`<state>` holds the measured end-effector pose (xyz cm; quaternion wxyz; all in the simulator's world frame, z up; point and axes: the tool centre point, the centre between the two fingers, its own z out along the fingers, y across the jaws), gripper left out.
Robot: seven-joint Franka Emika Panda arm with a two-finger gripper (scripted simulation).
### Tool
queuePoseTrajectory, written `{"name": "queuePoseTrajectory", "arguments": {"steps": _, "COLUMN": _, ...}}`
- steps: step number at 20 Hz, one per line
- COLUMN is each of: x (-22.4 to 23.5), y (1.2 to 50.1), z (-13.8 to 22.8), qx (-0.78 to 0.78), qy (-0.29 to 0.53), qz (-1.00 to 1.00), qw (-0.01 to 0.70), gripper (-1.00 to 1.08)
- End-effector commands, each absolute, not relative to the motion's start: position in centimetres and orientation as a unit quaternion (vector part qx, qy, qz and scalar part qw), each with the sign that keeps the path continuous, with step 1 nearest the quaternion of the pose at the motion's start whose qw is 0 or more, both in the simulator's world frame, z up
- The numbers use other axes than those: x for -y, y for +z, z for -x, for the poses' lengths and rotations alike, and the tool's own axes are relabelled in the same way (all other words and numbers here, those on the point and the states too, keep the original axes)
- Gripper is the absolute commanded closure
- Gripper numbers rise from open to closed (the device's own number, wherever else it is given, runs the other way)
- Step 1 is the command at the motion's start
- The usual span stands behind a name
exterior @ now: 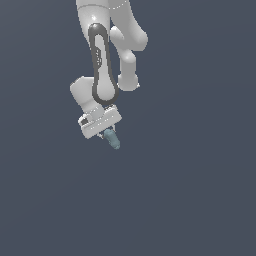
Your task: Pick up the object and move it to a goal position.
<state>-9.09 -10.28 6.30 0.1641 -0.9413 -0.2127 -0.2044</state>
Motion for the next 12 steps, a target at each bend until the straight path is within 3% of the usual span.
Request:
{"name": "queuePoseTrajectory", "arguments": {"steps": 1, "x": 10.3, "y": 6.3, "z": 9.1, "qx": 0.213, "qy": -0.204, "qz": 0.941, "qw": 0.164, "gripper": 1.08}}
{"name": "queuePoseTrajectory", "arguments": {"steps": 12, "x": 10.9, "y": 7.4, "z": 9.2, "qx": 0.213, "qy": -0.204, "qz": 0.941, "qw": 0.164, "gripper": 1.08}}
